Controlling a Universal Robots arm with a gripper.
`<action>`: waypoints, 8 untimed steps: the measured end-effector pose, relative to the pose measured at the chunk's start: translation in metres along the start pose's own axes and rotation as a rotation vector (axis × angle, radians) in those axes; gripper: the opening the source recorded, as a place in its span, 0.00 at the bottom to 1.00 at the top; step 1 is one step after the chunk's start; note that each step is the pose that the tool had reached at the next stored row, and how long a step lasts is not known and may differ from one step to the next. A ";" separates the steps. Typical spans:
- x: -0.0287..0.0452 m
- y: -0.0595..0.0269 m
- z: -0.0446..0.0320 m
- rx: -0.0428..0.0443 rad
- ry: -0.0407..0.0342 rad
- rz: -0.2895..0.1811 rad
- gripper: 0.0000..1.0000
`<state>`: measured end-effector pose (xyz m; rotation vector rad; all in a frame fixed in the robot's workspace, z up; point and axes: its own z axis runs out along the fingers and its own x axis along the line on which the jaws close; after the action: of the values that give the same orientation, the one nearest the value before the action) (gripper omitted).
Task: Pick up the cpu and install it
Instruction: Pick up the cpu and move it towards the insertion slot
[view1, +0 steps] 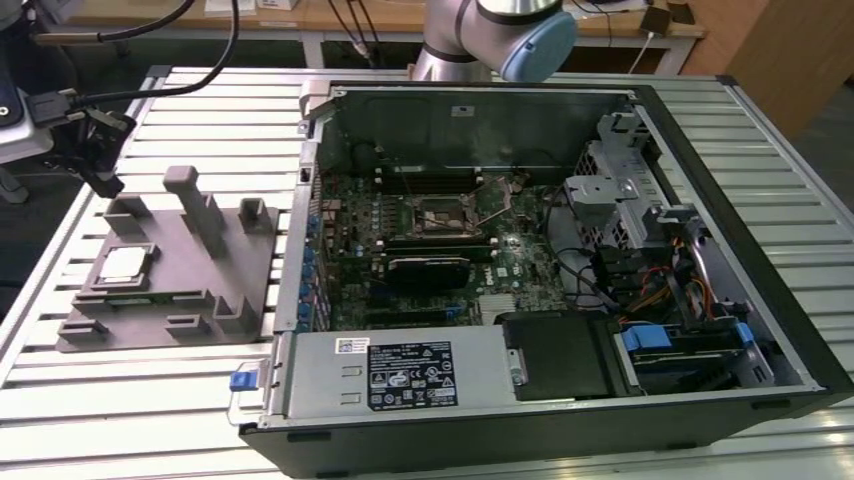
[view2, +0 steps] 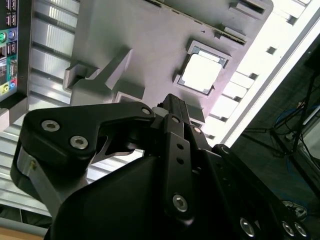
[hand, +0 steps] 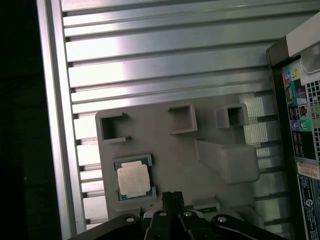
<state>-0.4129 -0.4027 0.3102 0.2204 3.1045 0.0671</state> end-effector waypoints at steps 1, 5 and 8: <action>0.0009 -0.0005 0.0012 0.0001 0.0001 0.000 0.11; 0.0026 -0.0029 0.0071 0.0001 0.0001 0.000 0.11; 0.0036 -0.0049 0.0126 0.0001 0.0001 0.000 0.11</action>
<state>-0.4167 -0.4065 0.2973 0.2205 3.1046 0.0670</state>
